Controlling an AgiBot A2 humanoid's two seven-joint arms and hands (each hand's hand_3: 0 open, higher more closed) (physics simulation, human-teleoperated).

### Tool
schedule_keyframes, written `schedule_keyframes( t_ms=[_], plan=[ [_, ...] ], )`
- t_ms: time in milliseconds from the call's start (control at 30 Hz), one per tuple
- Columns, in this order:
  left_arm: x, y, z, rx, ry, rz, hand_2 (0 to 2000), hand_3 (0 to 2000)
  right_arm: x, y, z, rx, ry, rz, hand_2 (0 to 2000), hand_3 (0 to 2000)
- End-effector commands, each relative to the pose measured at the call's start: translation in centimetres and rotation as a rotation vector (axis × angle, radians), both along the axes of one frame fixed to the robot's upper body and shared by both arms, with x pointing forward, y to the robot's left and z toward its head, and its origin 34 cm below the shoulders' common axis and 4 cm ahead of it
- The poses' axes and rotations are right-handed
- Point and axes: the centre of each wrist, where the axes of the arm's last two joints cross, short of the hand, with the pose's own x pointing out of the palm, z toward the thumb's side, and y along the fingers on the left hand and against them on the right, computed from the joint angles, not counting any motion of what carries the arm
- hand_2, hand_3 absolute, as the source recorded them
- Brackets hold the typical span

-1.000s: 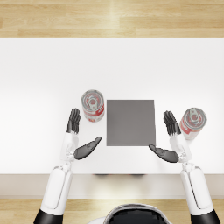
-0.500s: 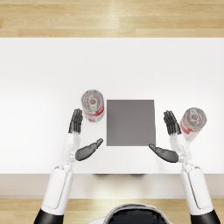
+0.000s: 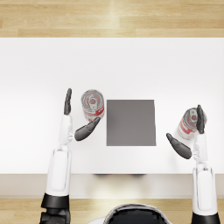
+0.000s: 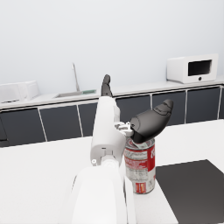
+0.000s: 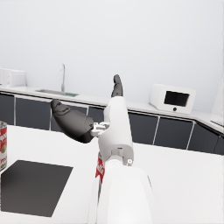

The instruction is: Pick up the red can on the left and place it in the middle, then pick up the red can on the right and place it on top of the can in the middle

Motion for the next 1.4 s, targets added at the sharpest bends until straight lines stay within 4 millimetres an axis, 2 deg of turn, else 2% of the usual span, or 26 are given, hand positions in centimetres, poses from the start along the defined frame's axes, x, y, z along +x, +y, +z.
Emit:
schedule_keyframes(
  t_ms=[33, 167, 400, 567, 767, 1100, 1400],
  plan=[
    [2.1, -0.1, -0.8, -0.003, 0.059, 0.016, 0, 0, -0.4, -2.1, 0.8, 0.01, -0.036, -0.088, 0, 0],
    [3.4, -0.8, -2.5, 0.017, 0.139, 0.011, 0, 0, -0.6, -3.8, -0.2, 0.019, 0.0, -0.165, 0, 0],
    [4.5, -1.5, -5.1, 0.027, 0.245, 0.007, 0, 0, 0.7, -3.9, -4.1, 0.036, 0.154, -0.168, 0, 0],
    [5.1, -1.8, -6.7, 0.028, 0.315, 0.01, 0, 0, 1.7, -4.7, -6.8, 0.058, 0.261, -0.198, 0, 0],
    [5.5, -2.0, -8.6, 0.028, 0.391, 0.016, 0, 0, 2.9, -4.6, -8.6, 0.075, 0.335, -0.197, 0, 0],
    [6.2, -2.0, -9.8, 0.0, 0.46, 0.035, 0, 0, 4.6, -4.7, -11.7, 0.111, 0.461, -0.216, 0, 0],
    [6.9, -2.4, -10.1, -0.018, 0.491, 0.038, 0, 0, 5.8, -4.1, -12.2, 0.127, 0.489, -0.206, 0, 0]
  ],
)
